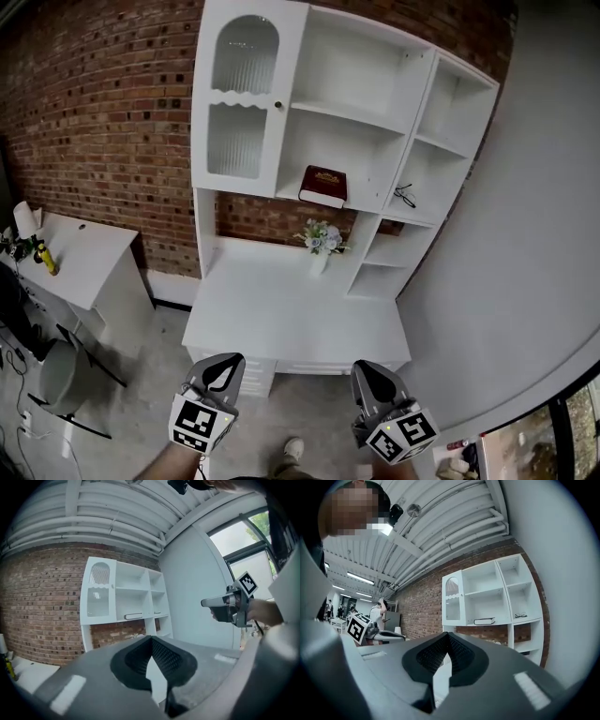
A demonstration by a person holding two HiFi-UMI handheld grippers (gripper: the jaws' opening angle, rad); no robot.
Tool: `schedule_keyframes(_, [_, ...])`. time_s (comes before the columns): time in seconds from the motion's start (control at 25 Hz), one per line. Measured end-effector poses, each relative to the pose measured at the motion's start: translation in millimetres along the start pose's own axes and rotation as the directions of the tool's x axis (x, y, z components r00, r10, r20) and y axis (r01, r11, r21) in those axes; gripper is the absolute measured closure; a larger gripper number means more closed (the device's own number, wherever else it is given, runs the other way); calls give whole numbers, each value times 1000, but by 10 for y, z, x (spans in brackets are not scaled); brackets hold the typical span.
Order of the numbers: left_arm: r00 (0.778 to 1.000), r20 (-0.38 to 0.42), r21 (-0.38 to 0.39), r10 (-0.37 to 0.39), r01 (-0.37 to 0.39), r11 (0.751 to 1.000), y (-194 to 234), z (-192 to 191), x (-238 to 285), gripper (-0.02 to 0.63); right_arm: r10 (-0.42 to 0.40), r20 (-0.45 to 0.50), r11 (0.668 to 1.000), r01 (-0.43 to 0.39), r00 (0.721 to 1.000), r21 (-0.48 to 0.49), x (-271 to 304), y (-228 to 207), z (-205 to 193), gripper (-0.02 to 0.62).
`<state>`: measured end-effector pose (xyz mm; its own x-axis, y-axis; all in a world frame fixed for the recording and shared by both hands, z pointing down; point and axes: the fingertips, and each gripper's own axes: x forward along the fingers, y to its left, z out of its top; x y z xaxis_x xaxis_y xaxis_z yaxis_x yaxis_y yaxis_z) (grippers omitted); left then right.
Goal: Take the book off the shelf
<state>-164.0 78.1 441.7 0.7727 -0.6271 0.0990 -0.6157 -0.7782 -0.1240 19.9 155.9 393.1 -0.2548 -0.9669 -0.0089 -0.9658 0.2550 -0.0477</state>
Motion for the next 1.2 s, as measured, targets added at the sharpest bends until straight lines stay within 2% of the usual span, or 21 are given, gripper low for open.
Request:
schedule_keyframes(0.2, [999, 35, -2, -32, 32, 999, -19, 151, 410, 606, 9, 25, 1000, -9, 1000, 22, 164, -390, 19, 574])
schedule_keyframes(0.32, [999, 30, 8, -30, 30, 1000, 47, 283, 703, 606, 17, 41, 999, -18, 999, 31, 334, -667, 94, 573])
schedule_keyframes(0.48, [999, 39, 16, -5, 5, 1000, 147, 446, 1099, 606, 50, 51, 998, -52, 997, 44, 587, -989, 162, 574])
schedule_keyframes(0.88, [997, 33, -22, 75, -74, 997, 258, 497, 1898, 606, 123, 56, 990, -127, 991, 66, 1048, -1788, 166, 574])
schedule_keyframes(1.04, [995, 39, -17, 97, -96, 995, 234, 576, 2094, 606, 161, 52, 984, -164, 986, 70, 1218, -1974, 184, 574])
schedule_keyframes(1.2, [995, 1, -27, 103, -103, 994, 277, 489, 2152, 606, 196, 49, 977, -199, 979, 73, 1390, -2002, 152, 574])
